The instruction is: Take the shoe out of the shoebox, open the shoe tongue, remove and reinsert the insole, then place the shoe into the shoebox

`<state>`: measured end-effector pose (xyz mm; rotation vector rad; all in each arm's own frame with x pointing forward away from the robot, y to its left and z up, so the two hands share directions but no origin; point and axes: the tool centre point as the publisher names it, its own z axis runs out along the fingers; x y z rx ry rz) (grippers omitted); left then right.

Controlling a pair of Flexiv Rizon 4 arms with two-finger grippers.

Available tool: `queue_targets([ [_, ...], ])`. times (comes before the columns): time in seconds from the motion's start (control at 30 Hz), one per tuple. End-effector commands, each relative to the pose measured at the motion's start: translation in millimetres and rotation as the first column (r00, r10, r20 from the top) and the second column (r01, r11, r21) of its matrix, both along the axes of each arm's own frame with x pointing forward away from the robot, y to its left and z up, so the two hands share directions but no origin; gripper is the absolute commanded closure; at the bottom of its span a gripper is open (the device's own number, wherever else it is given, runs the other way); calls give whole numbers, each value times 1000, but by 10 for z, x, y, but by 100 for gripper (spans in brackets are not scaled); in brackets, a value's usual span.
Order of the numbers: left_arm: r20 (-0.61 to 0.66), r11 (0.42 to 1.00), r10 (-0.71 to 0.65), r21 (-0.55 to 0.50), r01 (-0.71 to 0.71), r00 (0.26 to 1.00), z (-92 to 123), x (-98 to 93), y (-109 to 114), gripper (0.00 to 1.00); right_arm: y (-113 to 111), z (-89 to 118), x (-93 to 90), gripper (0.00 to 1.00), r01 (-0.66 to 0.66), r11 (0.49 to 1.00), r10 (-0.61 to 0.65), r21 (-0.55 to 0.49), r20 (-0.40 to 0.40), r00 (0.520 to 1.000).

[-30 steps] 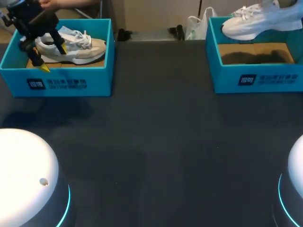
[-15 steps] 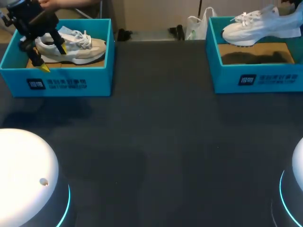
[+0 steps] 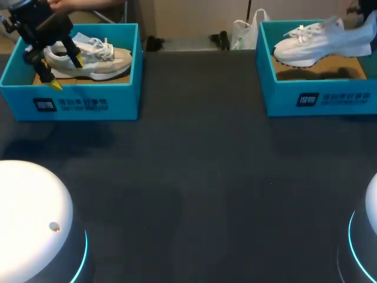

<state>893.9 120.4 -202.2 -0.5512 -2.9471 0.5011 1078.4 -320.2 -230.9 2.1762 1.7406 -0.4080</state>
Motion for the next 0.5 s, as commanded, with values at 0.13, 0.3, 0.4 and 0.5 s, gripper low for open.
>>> queue_targets([
  [0.13,2,1000,0,3,0,1000,3,-9,4,0,-55,-156,-187,100,11,1000,-11,19,5,1000],
  [0.3,2,1000,0,3,0,1000,3,-9,4,0,-103,-228,-269,100,22,999,-22,42,9,1000],
  [0.4,2,1000,0,3,0,1000,3,-9,4,0,-104,-257,-310,100,6,999,-7,52,22,1000],
  [0.5,2,1000,0,3,0,1000,3,-9,4,0,-102,-280,-329,100,1,999,-3,47,23,1000],
])
